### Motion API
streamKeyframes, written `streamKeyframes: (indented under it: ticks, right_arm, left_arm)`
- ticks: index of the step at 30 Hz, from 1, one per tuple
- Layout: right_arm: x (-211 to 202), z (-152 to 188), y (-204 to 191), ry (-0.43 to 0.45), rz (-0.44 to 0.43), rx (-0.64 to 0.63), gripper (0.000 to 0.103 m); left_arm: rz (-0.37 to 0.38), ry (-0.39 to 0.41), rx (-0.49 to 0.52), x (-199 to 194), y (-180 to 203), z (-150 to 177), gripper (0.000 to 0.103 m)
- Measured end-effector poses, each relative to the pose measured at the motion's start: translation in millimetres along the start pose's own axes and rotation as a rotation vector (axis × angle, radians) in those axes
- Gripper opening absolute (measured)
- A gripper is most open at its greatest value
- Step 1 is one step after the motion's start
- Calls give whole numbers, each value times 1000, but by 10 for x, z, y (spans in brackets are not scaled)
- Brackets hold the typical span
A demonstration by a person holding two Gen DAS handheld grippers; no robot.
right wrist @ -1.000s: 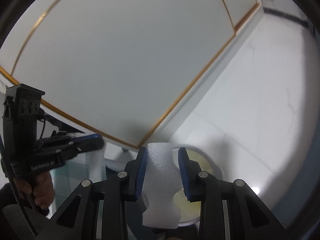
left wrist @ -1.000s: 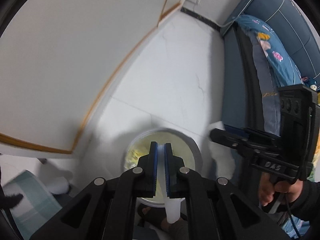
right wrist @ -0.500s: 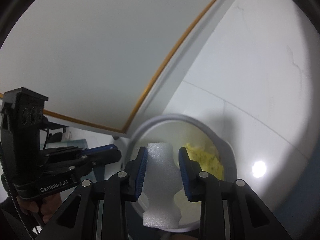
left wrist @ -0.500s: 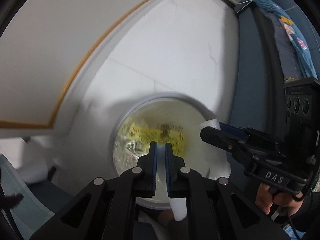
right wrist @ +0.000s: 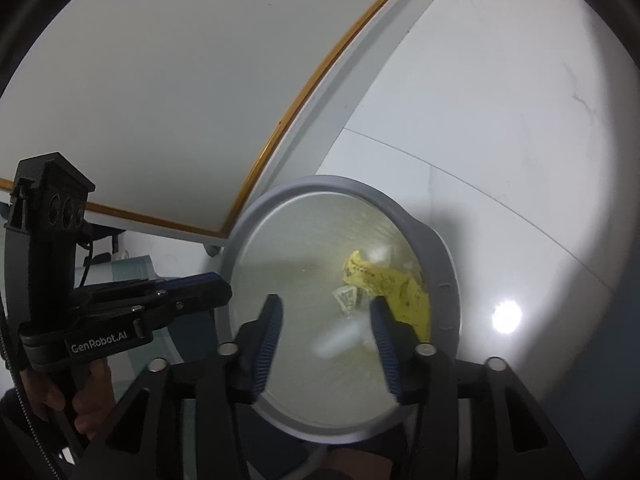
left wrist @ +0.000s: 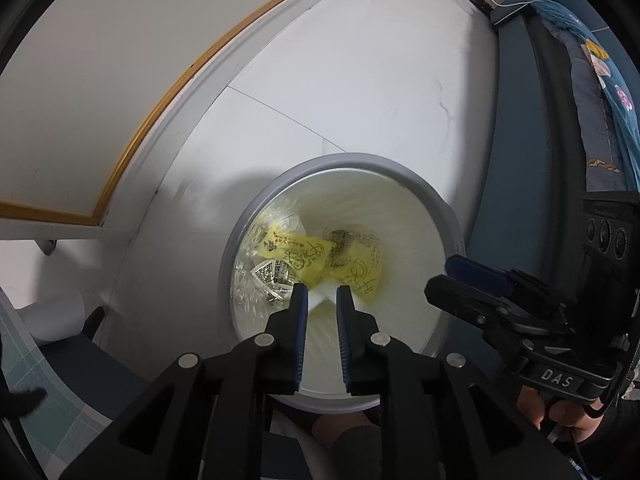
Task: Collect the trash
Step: 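Open both tools over the bin to drop the foam and tube, then swing both open tools back toward the brown sachets on the table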
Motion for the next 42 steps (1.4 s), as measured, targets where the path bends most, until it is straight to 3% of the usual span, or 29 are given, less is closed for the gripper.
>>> streamKeyframes:
  ticks: [5, 7, 12, 19, 29, 33, 37, 40, 42]
  right_arm:
    - [-55, 46, 39, -17, 1, -5, 53]
    - [-67, 61, 22, -12, 3, -8, 54]
    - [-172, 48, -54, 12, 16, -21, 57]
    - [-466, -47, -226, 72, 19, -59, 64]
    - [-1049, -276, -682, 187, 48, -162, 67]
    - [-1340, -350, -1080, 244, 44, -247, 67]
    - [-1587, -370, -1514, 304, 56, -337, 72]
    - [-1732, -341, -1860, 359, 109, -421, 74]
    - [-1807, -308, -2071, 378, 92, -454, 74]
  left_arm:
    - [-18, 25, 6, -93, -1, 19, 26]
    - [-19, 43, 4, -176, 15, 24, 40]
    - [-13, 128, 6, -418, 14, 41, 59]
    - [-51, 235, 13, -845, -4, 122, 65]
    - [-105, 509, -95, -1645, -233, 489, 70]
    - [-145, 616, -114, -1981, -277, 706, 70]
    - [-167, 760, -222, -2437, -487, 932, 70]
    - [-199, 853, -264, -2756, -600, 1119, 70]
    - [-240, 911, -281, -2948, -654, 1254, 71]
Point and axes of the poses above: each gripper's, at about its wrist camera, not at the fingertips, and x roughly the way its jaws point, y to its right, z to its underside, the point moved 4 cm from there along x, roughly the way its jaws point, and after that the axes turned 9 degrees about -x, right-handed, at the moved point
